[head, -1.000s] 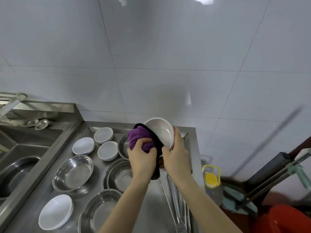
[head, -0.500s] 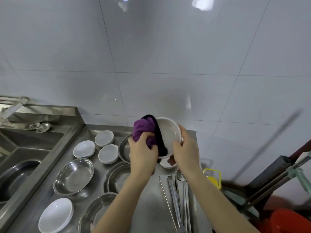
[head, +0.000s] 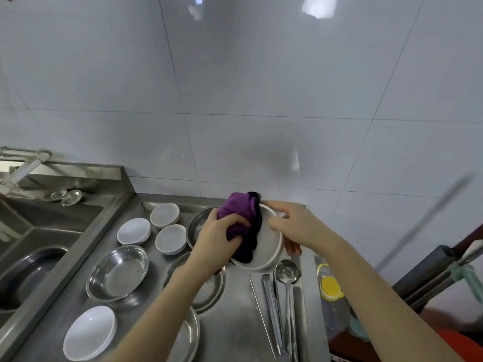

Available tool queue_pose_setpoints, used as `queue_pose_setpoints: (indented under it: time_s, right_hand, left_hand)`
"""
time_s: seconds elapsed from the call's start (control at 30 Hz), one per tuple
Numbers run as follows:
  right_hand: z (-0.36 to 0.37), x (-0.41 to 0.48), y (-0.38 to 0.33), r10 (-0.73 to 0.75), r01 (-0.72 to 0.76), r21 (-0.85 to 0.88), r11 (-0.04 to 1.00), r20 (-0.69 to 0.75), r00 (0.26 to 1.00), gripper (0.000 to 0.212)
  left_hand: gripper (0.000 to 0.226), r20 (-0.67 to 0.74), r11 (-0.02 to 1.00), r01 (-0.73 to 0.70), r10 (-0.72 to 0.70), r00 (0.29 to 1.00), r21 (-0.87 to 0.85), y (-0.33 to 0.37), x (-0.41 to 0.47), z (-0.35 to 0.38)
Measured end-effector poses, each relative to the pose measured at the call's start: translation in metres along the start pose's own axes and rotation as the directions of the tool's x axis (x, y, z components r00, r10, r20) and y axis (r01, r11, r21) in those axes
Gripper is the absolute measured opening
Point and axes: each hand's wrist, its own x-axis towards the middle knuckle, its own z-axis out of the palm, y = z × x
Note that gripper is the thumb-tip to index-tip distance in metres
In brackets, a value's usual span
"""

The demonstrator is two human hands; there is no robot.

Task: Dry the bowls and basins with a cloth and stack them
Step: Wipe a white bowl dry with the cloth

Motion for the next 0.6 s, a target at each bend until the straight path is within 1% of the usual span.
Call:
queue_pose_setpoints:
  time_s: [0.07, 0.1, 0.13, 0.17, 0.2, 0.23, 0.27, 0.3, 0.33, 0.37, 0.4, 0.43, 0.47, 0.5, 0.53, 0.57, 0.6]
  right_hand:
    - [0.011, 0.002, 0.001, -0.018, 0.020, 0.007, 1.000, -0.181, 0.983, 0.056]
    - [0.021, 0.001, 0.003, -0.025, 0.028, 0.012, 1.000, -0.224, 0.974, 0.061]
    - [0.032, -0.002, 0.005, -0.037, 0.043, 0.020, 0.999, -0.243, 0.969, 0.068]
    - [0.046, -0.006, 0.006, -0.047, 0.058, 0.038, 0.998, -0.254, 0.966, 0.073]
    - [0.058, -0.012, 0.005, -0.057, 0.077, 0.062, 0.995, -0.276, 0.959, 0.077]
    - [0.067, -0.016, 0.005, -0.065, 0.095, 0.082, 0.992, -0.309, 0.949, 0.079]
    - [0.074, -0.018, 0.003, -0.066, 0.102, 0.088, 0.991, -0.343, 0.937, 0.079]
    - [0.078, -0.019, 0.003, -0.061, 0.102, 0.093, 0.990, -0.369, 0.927, 0.077]
    - [0.079, -0.020, 0.003, -0.048, 0.093, 0.104, 0.990, -0.379, 0.924, 0.075]
    - [0.076, -0.019, 0.004, -0.020, 0.068, 0.118, 0.991, -0.373, 0.928, 0.072]
    - [0.069, -0.019, 0.005, 0.011, 0.039, 0.136, 0.990, -0.346, 0.938, 0.069]
    - [0.061, -0.019, 0.005, 0.033, 0.013, 0.154, 0.988, -0.292, 0.956, 0.065]
    - [0.051, -0.019, 0.005, 0.045, -0.010, 0.170, 0.985, -0.208, 0.977, 0.062]
    - [0.041, -0.018, 0.005, 0.053, -0.034, 0.172, 0.984, -0.108, 0.993, 0.061]
    - [0.031, -0.018, 0.003, 0.058, -0.055, 0.155, 0.986, -0.015, 0.998, 0.061]
    - [0.023, -0.018, 0.001, 0.063, -0.070, 0.131, 0.989, 0.059, 0.996, 0.060]
    - [0.018, -0.017, -0.002, 0.068, -0.080, 0.113, 0.990, 0.099, 0.993, 0.060]
  left_hand:
    - [0.038, -0.166, 0.992, 0.105, -0.114, 0.980, -0.064, 0.001, -0.001, 0.008]
    - [0.037, -0.231, 0.976, 0.168, -0.197, 0.953, -0.139, 0.001, -0.003, 0.013]
    - [0.036, -0.263, 0.941, 0.223, -0.290, 0.920, -0.255, 0.002, -0.004, 0.017]
    - [0.035, -0.244, 0.872, 0.276, -0.394, 0.886, -0.404, 0.005, -0.007, 0.021]
    - [0.034, -0.174, 0.765, 0.319, -0.485, 0.857, -0.559, 0.009, -0.010, 0.024]
    - [0.032, -0.078, 0.638, 0.363, -0.554, 0.829, -0.679, 0.013, -0.014, 0.028]
    - [0.031, 0.007, 0.543, 0.404, -0.590, 0.807, -0.736, 0.016, -0.019, 0.032]
    - [0.031, 0.049, 0.515, 0.430, -0.598, 0.800, -0.742, 0.016, -0.022, 0.035]
    - [0.032, 0.030, 0.563, 0.432, -0.585, 0.811, -0.705, 0.014, -0.024, 0.037]
    - [0.034, -0.034, 0.663, 0.415, -0.553, 0.832, -0.623, 0.009, -0.024, 0.038]
    - [0.035, -0.111, 0.775, 0.380, -0.495, 0.862, -0.505, 0.005, -0.024, 0.035]
    - [0.036, -0.169, 0.868, 0.331, -0.413, 0.895, -0.370, 0.001, -0.023, 0.031]
    - [0.038, -0.192, 0.931, 0.268, -0.318, 0.928, -0.246, -0.002, -0.021, 0.025]
    - [0.039, -0.173, 0.970, 0.196, -0.220, 0.960, -0.143, -0.005, -0.019, 0.018]
    - [0.039, -0.121, 0.992, 0.111, -0.118, 0.986, -0.062, -0.007, -0.018, 0.012]
    - [0.039, -0.059, 0.999, 0.031, -0.032, 0.998, -0.008, -0.008, -0.016, 0.006]
    - [0.040, -0.017, 1.000, -0.027, 0.028, 0.999, 0.013, -0.009, -0.015, 0.002]
